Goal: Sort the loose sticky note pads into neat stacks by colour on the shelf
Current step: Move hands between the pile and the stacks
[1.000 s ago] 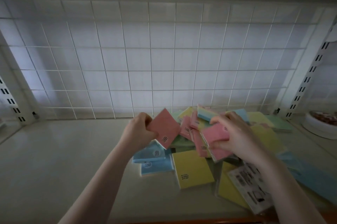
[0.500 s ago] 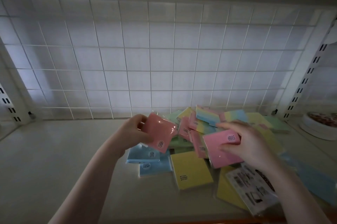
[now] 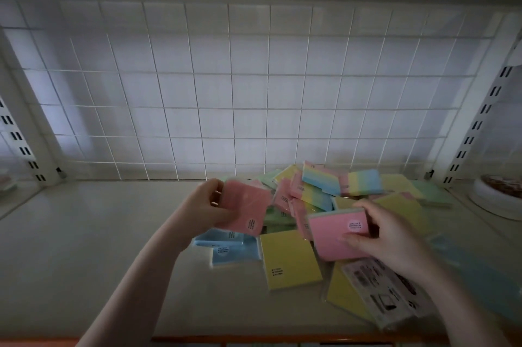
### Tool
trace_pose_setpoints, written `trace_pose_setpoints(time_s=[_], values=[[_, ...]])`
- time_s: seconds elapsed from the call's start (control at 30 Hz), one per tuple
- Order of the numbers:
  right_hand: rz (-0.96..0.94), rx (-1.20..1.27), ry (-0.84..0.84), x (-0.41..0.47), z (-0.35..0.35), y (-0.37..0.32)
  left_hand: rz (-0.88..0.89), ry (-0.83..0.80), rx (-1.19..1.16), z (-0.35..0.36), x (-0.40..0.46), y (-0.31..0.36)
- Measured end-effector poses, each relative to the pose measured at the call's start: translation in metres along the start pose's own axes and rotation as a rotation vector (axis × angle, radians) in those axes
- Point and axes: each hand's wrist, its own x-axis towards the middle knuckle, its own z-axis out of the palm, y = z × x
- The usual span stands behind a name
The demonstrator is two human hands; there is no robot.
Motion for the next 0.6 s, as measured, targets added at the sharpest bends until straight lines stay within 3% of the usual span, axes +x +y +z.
trace_pose_setpoints(time_s=[0.2, 0.43, 0.6], values=[[-0.096, -0.164, -0.041, -0.003, -0.002, -0.001, 0.011, 0.159, -0.068, 0.012, -0.019, -0.006], [-0.097, 0.026, -0.010, 0.002, 0.003, -0.008, 0.039, 0.254, -0.151, 0.003, -0.039, -0.011], [-0.130, 0.214, 0.130, 0.009, 0.021, -0.030, 0.048, 0.306, -0.264, -0.019, -0.052, -0.014]])
